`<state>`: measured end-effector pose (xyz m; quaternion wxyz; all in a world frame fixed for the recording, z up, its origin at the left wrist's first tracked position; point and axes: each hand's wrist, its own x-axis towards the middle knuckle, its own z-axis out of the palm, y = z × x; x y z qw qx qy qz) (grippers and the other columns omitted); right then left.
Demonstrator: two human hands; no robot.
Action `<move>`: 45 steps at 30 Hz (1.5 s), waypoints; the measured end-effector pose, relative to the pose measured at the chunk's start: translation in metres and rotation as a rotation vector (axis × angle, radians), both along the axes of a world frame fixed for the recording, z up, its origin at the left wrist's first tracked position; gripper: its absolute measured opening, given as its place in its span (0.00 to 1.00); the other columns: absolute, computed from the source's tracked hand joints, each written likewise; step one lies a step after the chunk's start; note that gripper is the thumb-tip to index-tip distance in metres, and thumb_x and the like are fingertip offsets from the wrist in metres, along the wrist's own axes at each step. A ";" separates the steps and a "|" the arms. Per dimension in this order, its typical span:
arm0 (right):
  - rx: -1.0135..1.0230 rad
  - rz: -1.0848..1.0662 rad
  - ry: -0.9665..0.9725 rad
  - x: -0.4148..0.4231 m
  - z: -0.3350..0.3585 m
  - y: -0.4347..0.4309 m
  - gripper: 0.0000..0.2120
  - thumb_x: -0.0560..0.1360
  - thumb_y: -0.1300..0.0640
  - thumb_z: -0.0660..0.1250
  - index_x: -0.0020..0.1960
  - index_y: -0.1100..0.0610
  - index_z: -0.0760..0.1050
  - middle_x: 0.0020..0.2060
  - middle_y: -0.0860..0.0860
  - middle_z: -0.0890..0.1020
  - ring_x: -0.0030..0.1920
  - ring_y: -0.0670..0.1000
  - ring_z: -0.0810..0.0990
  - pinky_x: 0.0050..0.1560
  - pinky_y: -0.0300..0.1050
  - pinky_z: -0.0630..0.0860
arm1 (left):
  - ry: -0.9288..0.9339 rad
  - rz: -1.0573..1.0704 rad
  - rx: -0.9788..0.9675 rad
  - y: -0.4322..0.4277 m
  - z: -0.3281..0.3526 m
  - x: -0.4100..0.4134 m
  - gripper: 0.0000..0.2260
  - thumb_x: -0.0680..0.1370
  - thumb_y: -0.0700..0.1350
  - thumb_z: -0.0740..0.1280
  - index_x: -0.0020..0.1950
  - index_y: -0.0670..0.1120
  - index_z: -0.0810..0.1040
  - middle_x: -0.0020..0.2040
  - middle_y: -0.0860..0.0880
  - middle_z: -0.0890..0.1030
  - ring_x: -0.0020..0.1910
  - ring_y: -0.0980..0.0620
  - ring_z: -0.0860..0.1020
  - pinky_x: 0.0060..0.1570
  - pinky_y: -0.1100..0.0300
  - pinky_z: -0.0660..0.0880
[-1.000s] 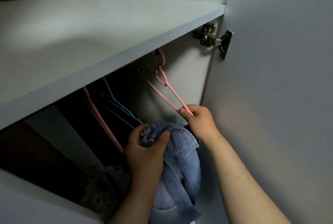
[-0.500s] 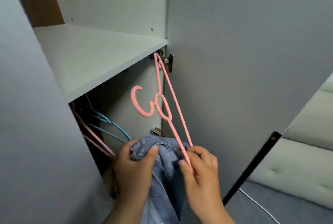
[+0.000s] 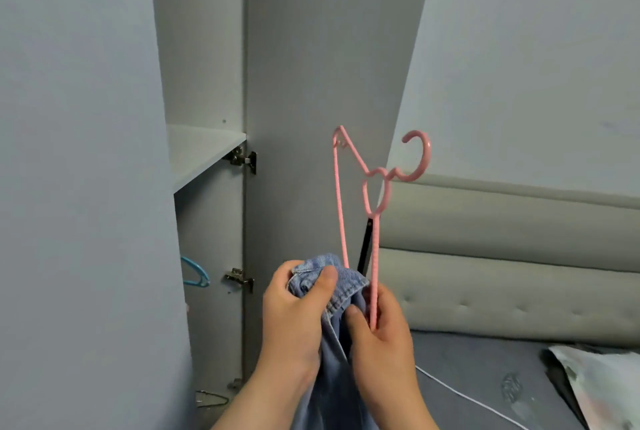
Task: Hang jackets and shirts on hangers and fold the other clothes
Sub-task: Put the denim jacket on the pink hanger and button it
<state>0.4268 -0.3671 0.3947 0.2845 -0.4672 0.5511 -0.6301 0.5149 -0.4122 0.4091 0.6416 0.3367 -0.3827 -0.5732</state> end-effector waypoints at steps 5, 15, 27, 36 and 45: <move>-0.024 -0.023 -0.011 -0.035 0.020 0.047 0.20 0.79 0.69 0.61 0.57 0.46 0.81 0.45 0.45 0.86 0.42 0.40 0.82 0.44 0.31 0.75 | 0.158 -0.174 0.092 0.035 0.025 -0.042 0.03 0.75 0.36 0.68 0.45 0.39 0.75 0.36 0.39 0.81 0.34 0.43 0.82 0.34 0.54 0.80; 0.004 -0.200 -0.006 -0.132 0.040 0.108 0.25 0.66 0.65 0.70 0.58 0.44 0.78 0.48 0.43 0.85 0.50 0.41 0.83 0.45 0.30 0.76 | 0.348 -0.871 0.167 0.081 0.027 -0.157 0.19 0.65 0.45 0.72 0.53 0.40 0.82 0.47 0.36 0.83 0.45 0.40 0.82 0.46 0.53 0.78; -0.353 -0.392 -0.492 -0.213 0.068 0.163 0.37 0.71 0.45 0.72 0.71 0.66 0.66 0.72 0.66 0.65 0.74 0.61 0.61 0.77 0.55 0.50 | 0.146 -1.004 -0.214 0.122 0.048 -0.270 0.22 0.58 0.52 0.83 0.50 0.54 0.85 0.58 0.50 0.83 0.55 0.49 0.82 0.51 0.56 0.79; -0.250 -0.848 -0.115 -0.233 0.090 0.205 0.08 0.68 0.61 0.71 0.40 0.48 0.77 0.40 0.57 0.79 0.41 0.53 0.77 0.48 0.49 0.77 | 0.218 -1.183 -0.278 0.150 0.066 -0.298 0.21 0.58 0.39 0.76 0.48 0.55 0.85 0.50 0.44 0.85 0.50 0.45 0.84 0.48 0.57 0.80; -0.018 -1.075 0.043 -0.226 0.087 0.241 0.23 0.62 0.59 0.71 0.51 0.69 0.67 0.34 0.53 0.80 0.36 0.49 0.76 0.39 0.38 0.73 | 0.187 -1.417 -0.178 0.180 0.051 -0.331 0.22 0.55 0.39 0.76 0.46 0.56 0.86 0.49 0.46 0.86 0.47 0.50 0.85 0.43 0.63 0.79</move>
